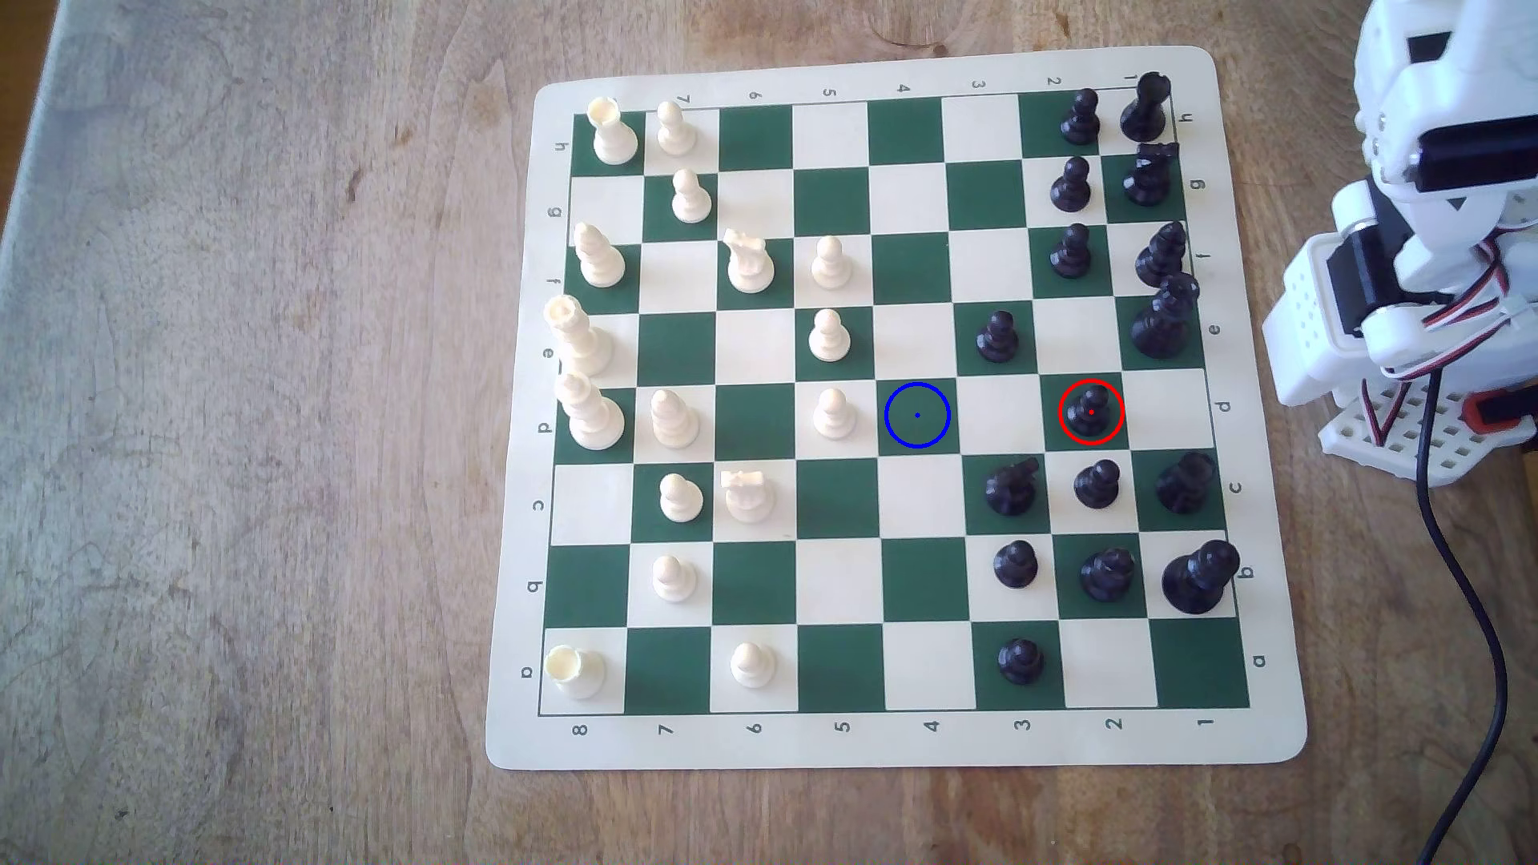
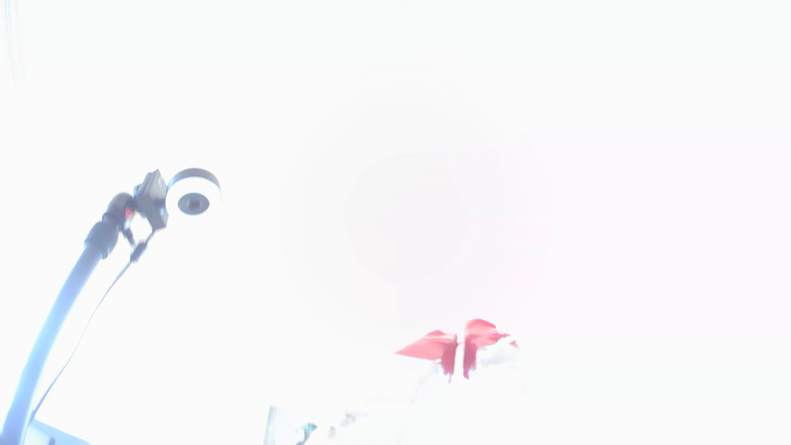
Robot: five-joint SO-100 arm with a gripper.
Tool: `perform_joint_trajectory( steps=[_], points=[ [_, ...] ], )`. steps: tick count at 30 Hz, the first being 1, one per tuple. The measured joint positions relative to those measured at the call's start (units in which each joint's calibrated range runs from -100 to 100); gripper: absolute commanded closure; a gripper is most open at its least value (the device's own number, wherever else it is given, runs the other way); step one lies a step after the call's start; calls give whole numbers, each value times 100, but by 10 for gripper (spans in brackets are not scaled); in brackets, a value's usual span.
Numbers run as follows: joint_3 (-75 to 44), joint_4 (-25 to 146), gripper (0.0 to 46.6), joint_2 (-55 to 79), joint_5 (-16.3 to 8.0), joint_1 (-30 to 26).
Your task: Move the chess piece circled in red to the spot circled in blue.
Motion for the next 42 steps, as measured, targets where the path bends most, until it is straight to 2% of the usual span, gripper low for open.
perform_joint_trajectory(
  steps=[2, 10, 12, 17, 21, 25, 27, 30, 37, 42],
  points=[
    [-199, 876, 451, 0, 0, 88],
    [-822, 3888, 463, 17, 0, 413],
    [-1121, 4550, 417, 0, 0, 516],
    [-1762, 7108, 409, 134, 225, 811],
    [-1961, 8446, 389, 260, 269, 649],
    [-2368, 9705, 378, 494, 200, 531],
    [-2558, 10422, 393, 595, 93, 332],
    [-2955, 11418, 391, 1039, -122, 192],
    [-2991, 12143, 372, 1173, -454, -199],
    [-2621, 12223, 313, 1148, -547, -339]
  ],
)
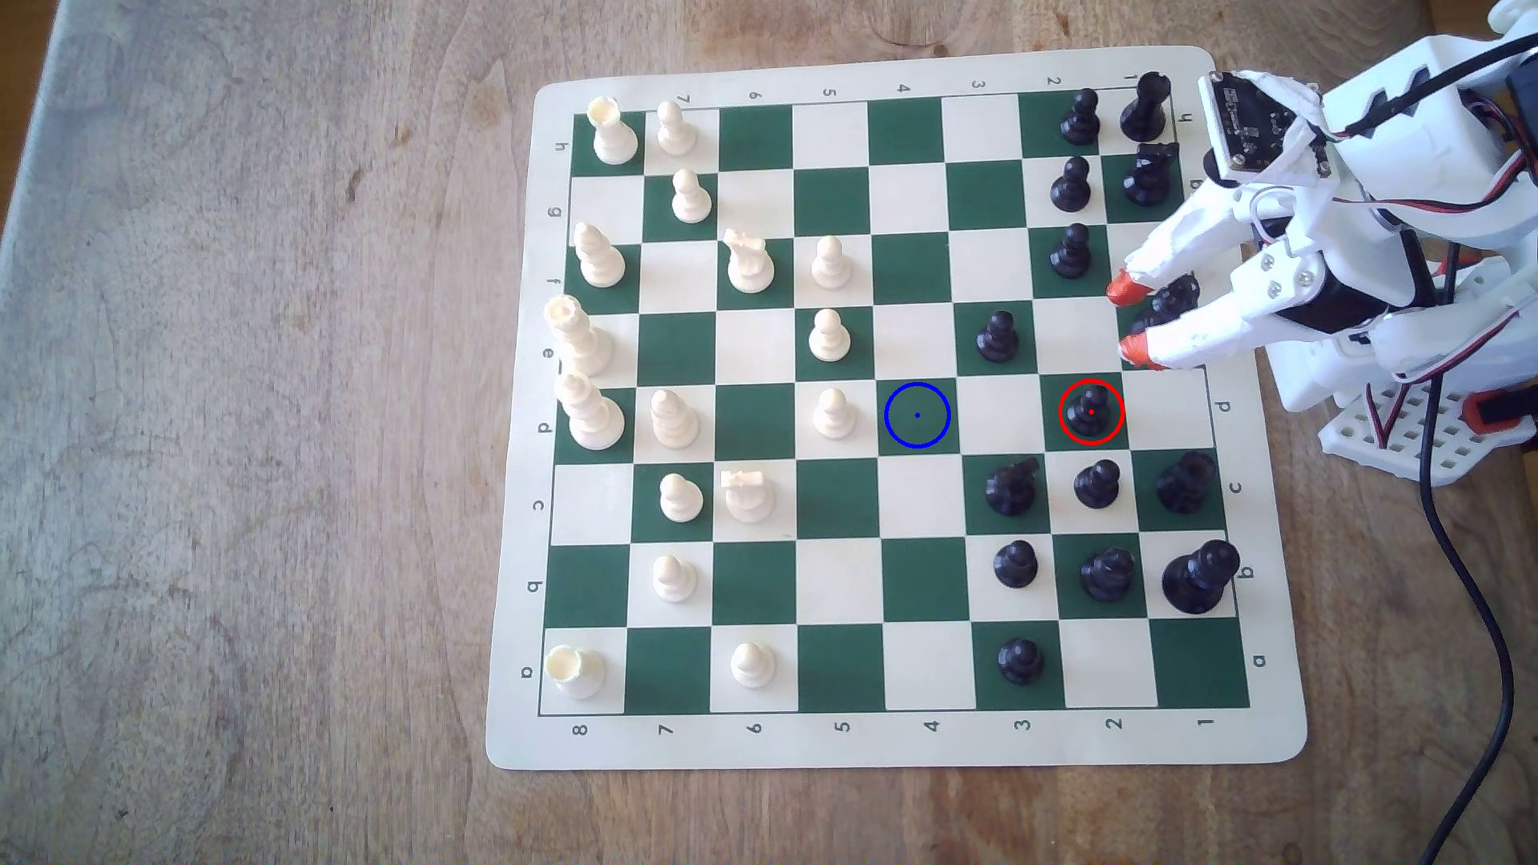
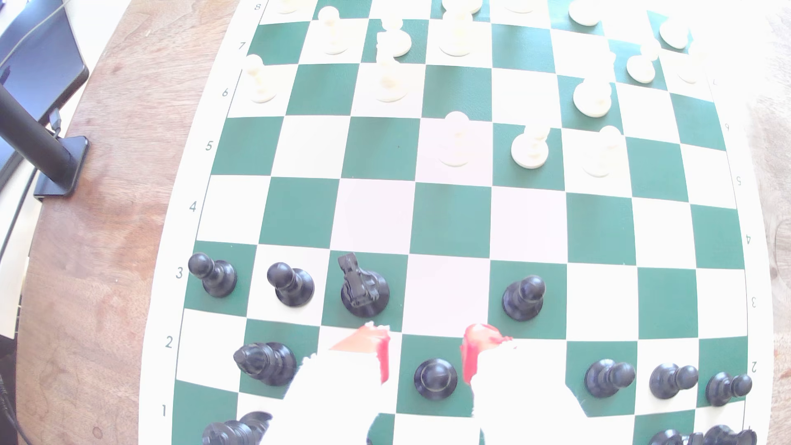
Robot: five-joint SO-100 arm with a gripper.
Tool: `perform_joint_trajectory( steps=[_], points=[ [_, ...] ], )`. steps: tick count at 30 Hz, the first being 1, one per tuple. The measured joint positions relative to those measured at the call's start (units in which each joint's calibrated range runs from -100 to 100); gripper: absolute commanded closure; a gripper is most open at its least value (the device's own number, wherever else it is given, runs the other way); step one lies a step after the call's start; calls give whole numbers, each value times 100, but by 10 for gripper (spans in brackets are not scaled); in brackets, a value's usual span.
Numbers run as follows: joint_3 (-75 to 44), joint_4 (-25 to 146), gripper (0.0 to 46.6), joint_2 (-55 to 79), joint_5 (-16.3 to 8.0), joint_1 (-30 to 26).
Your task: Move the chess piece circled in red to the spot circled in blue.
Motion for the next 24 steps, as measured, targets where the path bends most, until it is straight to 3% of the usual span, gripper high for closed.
perform_joint_trajectory(
  steps=[2, 14, 21, 24],
  points=[
    [99, 72, 292, -8, 0, 0],
    [705, 287, 305, 117, 0, -184],
    [1229, 104, 310, 310, 34, 324],
    [1247, 104, 313, 293, -44, 88]
  ],
)
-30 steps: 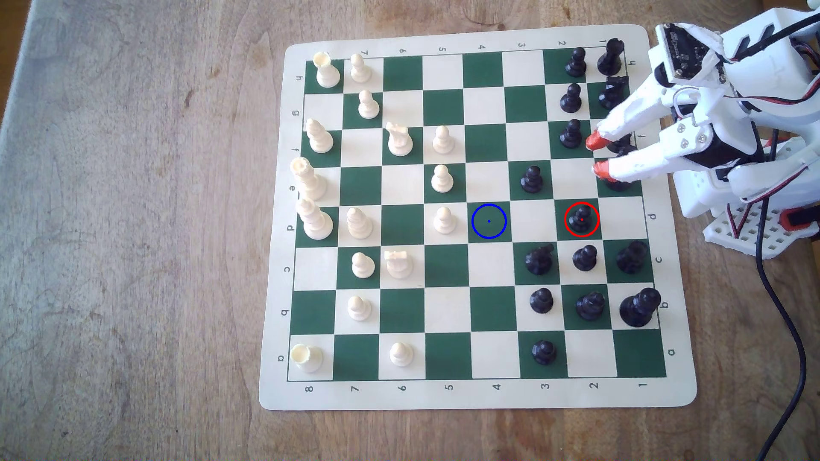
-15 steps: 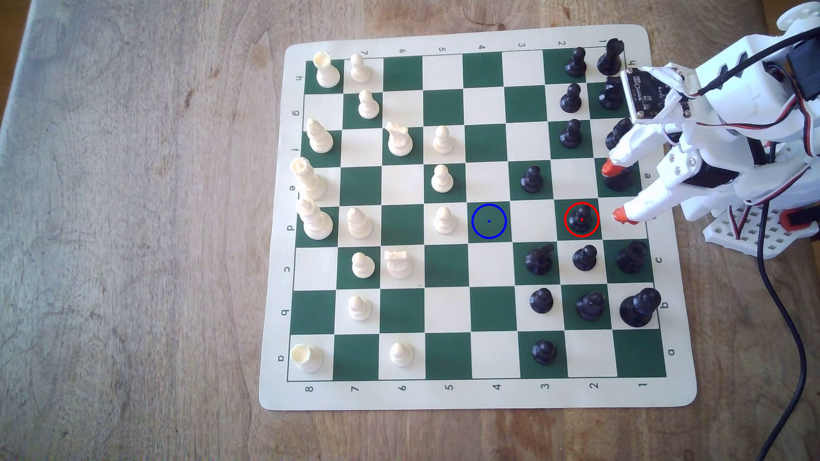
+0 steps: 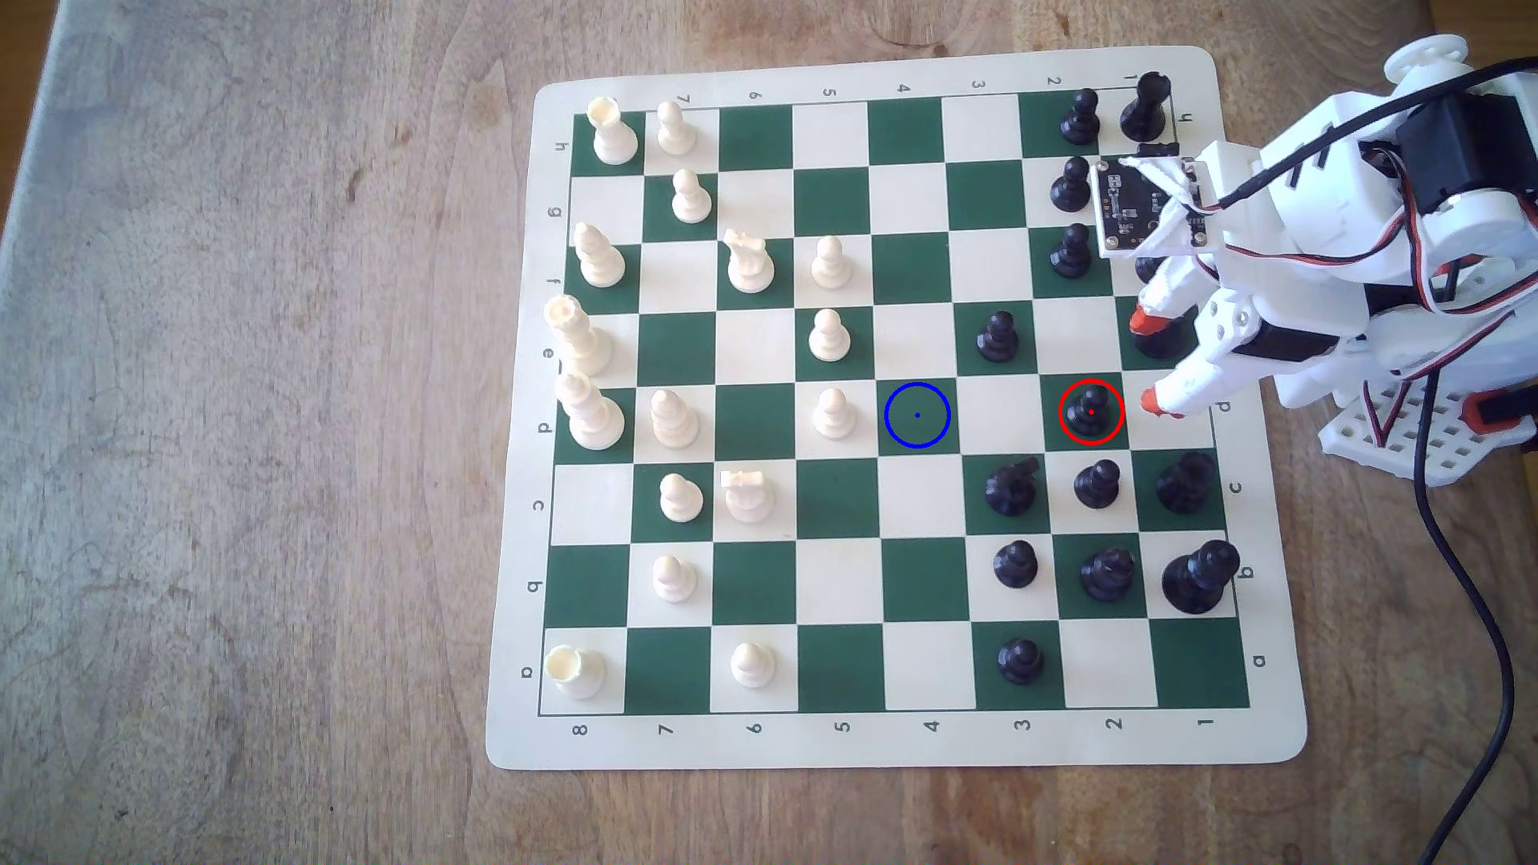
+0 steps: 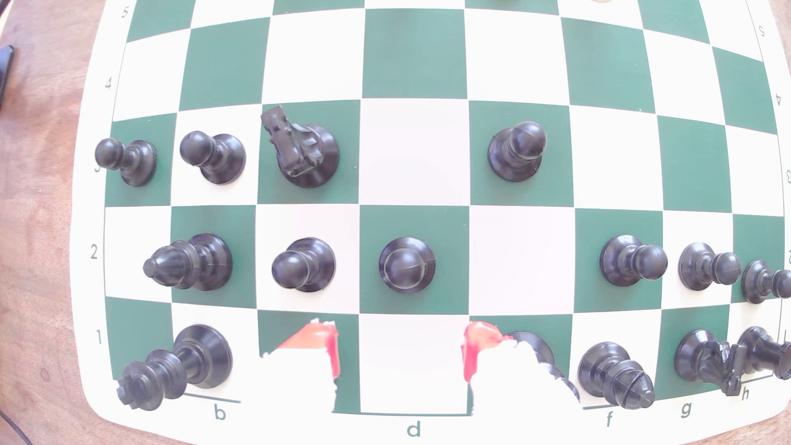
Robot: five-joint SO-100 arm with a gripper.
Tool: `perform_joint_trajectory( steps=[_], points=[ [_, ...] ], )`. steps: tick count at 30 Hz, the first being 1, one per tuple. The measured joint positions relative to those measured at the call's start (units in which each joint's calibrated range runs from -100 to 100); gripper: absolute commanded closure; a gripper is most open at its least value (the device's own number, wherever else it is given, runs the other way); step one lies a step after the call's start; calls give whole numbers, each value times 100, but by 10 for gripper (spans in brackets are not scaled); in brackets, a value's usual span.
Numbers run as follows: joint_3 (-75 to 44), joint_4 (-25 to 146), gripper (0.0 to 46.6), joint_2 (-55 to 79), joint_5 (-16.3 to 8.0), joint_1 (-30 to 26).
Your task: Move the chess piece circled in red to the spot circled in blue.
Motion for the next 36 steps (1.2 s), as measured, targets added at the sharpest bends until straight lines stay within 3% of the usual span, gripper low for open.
perform_joint_trajectory(
  steps=[5, 9, 36],
  points=[
    [0, -215, 312, 151, -49, -229],
    [63, -422, 294, 427, -49, -111],
    [660, -1522, 311, 1827, 147, 96]
  ],
)
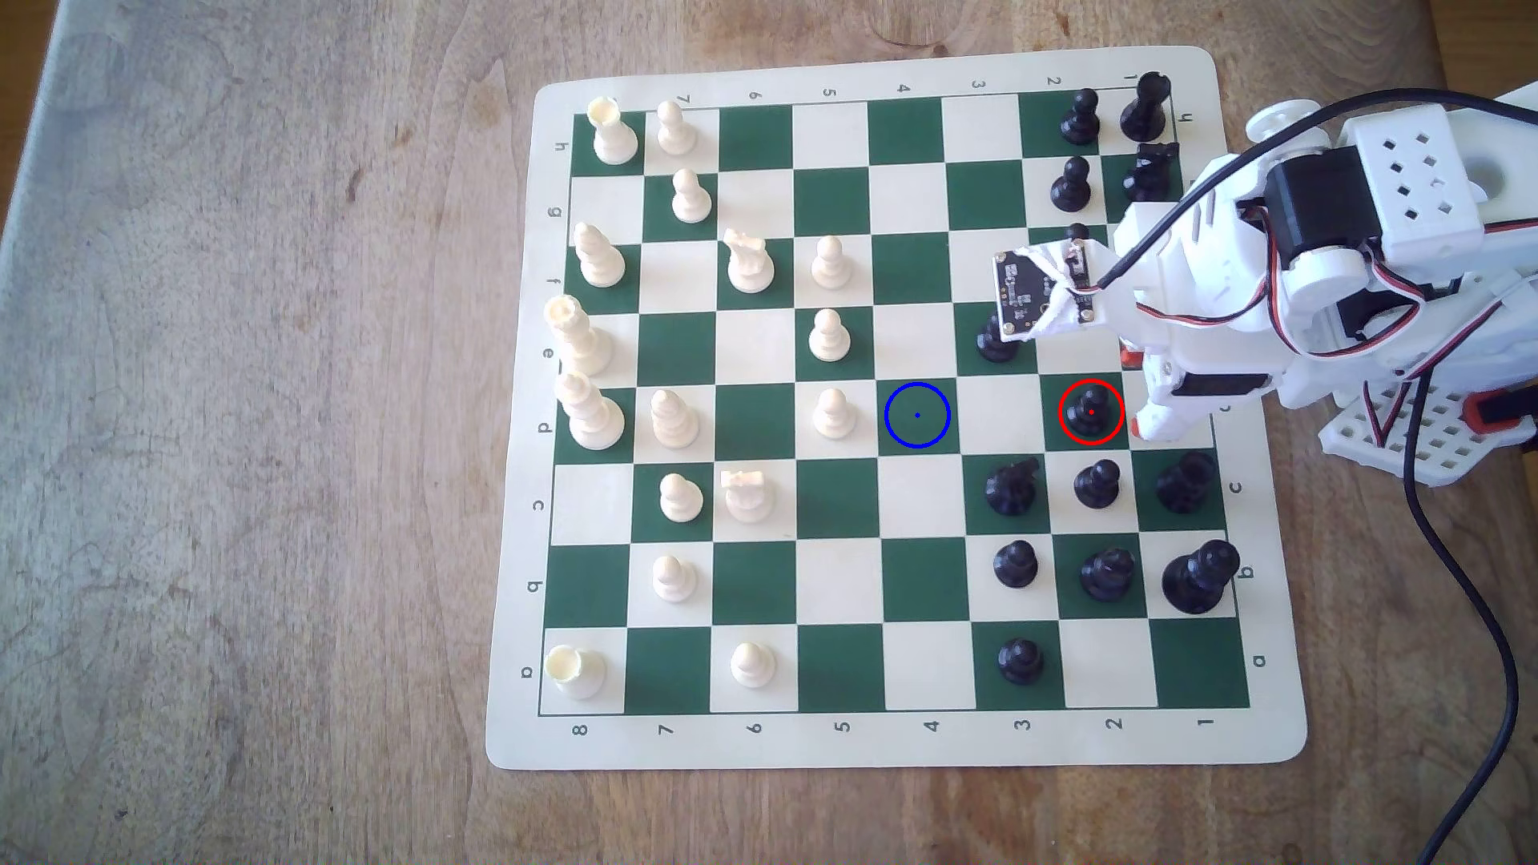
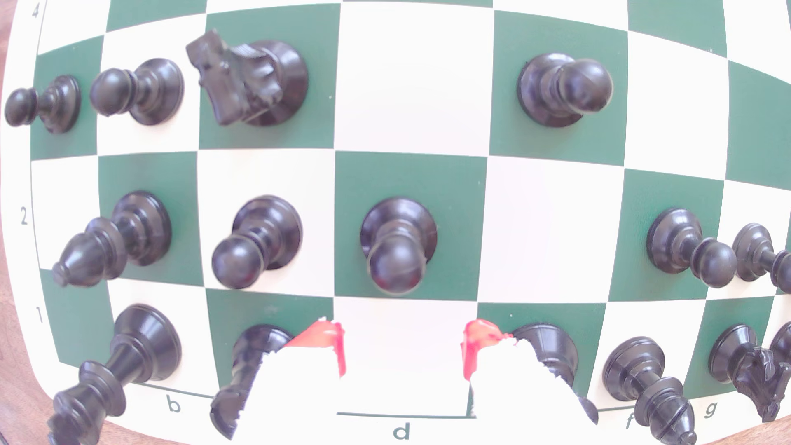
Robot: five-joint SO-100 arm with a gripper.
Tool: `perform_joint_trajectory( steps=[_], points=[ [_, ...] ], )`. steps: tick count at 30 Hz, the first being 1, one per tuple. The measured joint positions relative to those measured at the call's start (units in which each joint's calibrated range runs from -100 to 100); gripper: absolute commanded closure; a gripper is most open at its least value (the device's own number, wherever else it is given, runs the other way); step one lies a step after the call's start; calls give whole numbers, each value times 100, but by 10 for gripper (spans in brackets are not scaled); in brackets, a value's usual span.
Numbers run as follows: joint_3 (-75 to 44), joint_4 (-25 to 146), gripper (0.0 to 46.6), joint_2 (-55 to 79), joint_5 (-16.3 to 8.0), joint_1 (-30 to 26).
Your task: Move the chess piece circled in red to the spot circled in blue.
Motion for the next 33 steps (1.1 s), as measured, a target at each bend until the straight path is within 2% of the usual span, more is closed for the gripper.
perform_joint_trajectory(
  steps=[19, 22, 25, 33],
  points=[
    [208, -765, 322, 0, -166, -96],
    [208, -781, 331, 0, -200, -170],
    [208, -781, 362, 0, -210, -221],
    [208, -869, 367, 0, -254, -288]
  ],
)
